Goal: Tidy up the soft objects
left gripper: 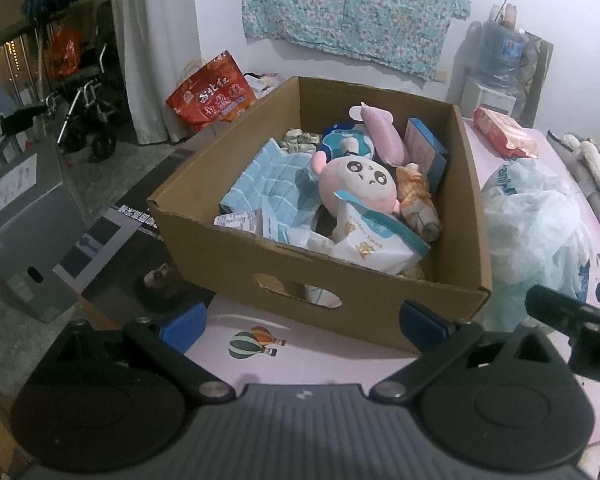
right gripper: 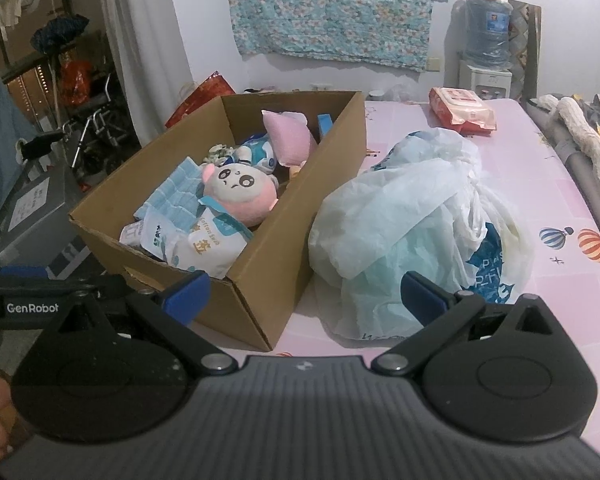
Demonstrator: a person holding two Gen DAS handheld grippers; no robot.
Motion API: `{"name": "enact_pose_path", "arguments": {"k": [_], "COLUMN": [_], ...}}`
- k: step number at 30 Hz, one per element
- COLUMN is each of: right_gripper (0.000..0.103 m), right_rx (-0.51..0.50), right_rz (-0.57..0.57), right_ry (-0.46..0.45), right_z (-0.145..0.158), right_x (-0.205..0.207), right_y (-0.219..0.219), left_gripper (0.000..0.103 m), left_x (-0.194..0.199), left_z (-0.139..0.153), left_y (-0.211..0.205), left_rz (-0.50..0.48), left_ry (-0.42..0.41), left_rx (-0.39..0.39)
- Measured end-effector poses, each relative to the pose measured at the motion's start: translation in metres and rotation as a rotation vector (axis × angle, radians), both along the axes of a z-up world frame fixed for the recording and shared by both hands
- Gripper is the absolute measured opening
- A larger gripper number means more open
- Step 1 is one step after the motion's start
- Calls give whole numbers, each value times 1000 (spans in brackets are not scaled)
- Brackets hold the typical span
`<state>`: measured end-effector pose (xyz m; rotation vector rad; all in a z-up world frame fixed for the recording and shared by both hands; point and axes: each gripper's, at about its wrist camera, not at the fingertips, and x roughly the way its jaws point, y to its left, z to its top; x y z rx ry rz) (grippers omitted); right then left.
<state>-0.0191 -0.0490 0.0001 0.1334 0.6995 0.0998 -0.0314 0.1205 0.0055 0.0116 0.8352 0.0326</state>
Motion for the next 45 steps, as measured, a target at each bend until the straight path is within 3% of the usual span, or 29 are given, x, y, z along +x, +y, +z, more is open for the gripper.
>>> {"name": "enact_pose_path", "arguments": {"k": [8, 12, 16, 20, 25, 27, 29, 32, 33, 36, 42, 45], "right_gripper": [102, 102, 102, 102, 99, 91, 73, 56, 55, 44, 44, 45], "right_rx": [-50, -77, -59, -35, -122, -151, -178, -224, -246, -347, -358, -364], "right_rz": [56, 166, 318, 491, 571, 609, 630, 644, 641, 620, 564, 590], "right_ry": [-76, -186, -220, -138, 31, 108, 181, 279, 298, 258, 225, 185], "right_z": [15, 37, 53, 52, 36, 24, 11, -13, -19, -23, -21, -27], "right_x": [10, 30, 67, 123, 198, 225, 246, 271, 275, 273, 273, 267], "right_y": [-2, -4, -2, 17, 59, 79, 99, 122, 127, 136, 131, 139], "left_gripper": [103, 103, 103, 103, 103, 103, 103, 103, 103, 103, 103, 103], "left_x": [8, 15, 24, 31, 33, 34, 33, 33, 33, 32, 32, 29], "left_z": [9, 16, 20, 21, 18, 17, 15, 12, 11, 10, 9, 8], "left_y": [15, 27, 37, 46, 52, 55, 58, 63, 64, 69, 74, 74], "left_rz": [36, 68, 100, 128, 146, 156, 166, 178, 181, 188, 193, 191], "left_ry": [-38, -64, -85, -89, -81, -78, -72, -60, -57, -55, -54, -53], "left_rx": [-14, -27, -26, -35, -36, -36, -39, -42, -43, -48, -59, -61]}}
